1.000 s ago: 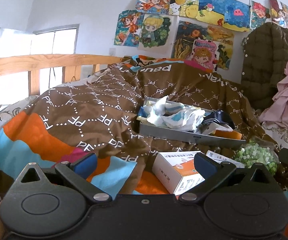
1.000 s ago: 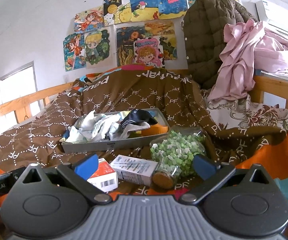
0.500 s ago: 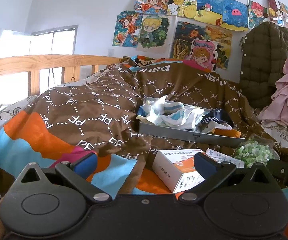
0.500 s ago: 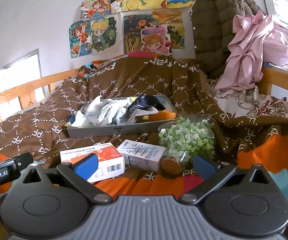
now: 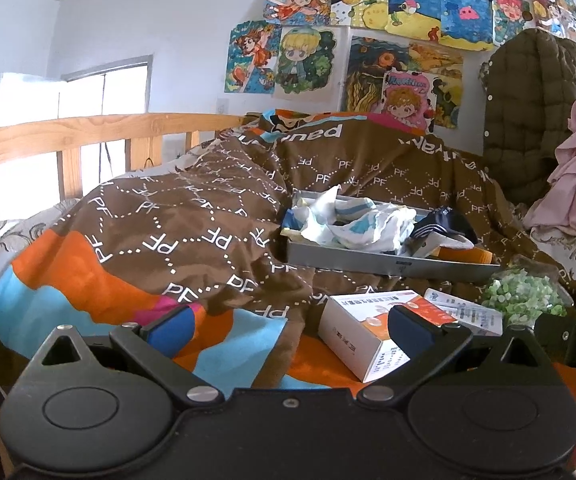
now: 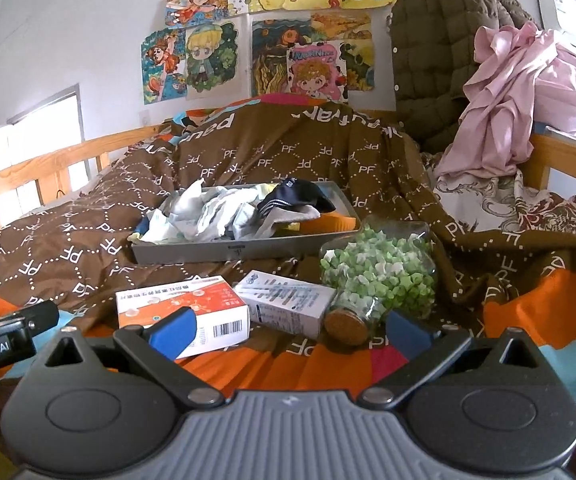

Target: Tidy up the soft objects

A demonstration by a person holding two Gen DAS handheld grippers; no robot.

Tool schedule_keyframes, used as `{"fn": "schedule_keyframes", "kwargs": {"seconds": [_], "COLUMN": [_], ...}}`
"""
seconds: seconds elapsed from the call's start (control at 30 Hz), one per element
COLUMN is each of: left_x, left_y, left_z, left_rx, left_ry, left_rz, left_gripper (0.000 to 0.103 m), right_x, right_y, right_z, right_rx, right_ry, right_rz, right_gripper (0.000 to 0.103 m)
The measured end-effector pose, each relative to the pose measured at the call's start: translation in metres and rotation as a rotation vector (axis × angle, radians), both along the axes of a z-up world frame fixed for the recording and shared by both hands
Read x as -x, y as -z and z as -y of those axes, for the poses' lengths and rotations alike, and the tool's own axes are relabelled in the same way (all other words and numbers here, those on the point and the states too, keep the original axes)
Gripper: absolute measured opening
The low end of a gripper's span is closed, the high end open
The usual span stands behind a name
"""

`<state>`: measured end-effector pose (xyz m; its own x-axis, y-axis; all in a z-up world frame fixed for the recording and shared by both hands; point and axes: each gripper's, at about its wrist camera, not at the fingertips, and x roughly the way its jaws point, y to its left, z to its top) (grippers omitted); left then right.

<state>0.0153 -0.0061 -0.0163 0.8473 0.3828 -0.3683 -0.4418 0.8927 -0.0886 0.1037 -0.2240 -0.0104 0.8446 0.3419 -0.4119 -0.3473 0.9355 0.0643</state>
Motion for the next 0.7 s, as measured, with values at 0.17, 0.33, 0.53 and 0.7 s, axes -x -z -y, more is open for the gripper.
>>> {"fn": "schedule_keyframes", "kwargs": {"seconds": [0.17, 0.33, 0.53, 0.7], "left_x": [0.0006, 0.001, 0.0011, 0.0014], "left_y": [0.0008, 0.0015, 0.0017, 0.0019], "left_z": [-0.0017, -0.0019, -0.0023, -0.0026], "left_rx": [-0.006, -0.012, -0.012, -0.01], "left_ry": [-0.008, -0.013, -0.013, -0.013], "left_rz": [0.001, -0.004, -0.004, -0.007], "left_gripper": [0.102, 0.102, 0.102, 0.102], "right_x": [-0.002, -0.0023, -0.001, -0.0004], "right_y": [0.0001, 0.0005, 0.0002, 0.0003], "right_z": [0.0024, 0.0025, 0.0011, 0.0008], "right_rx": [-0.001, 0.002, 0.004, 0.003], "right_ry": [0.013, 0.007, -0.005, -0.007], "right_rz": [-0.008, -0.008, -0.005, -0.006], "right_gripper": [0.103, 0.103, 0.103, 0.103]}}
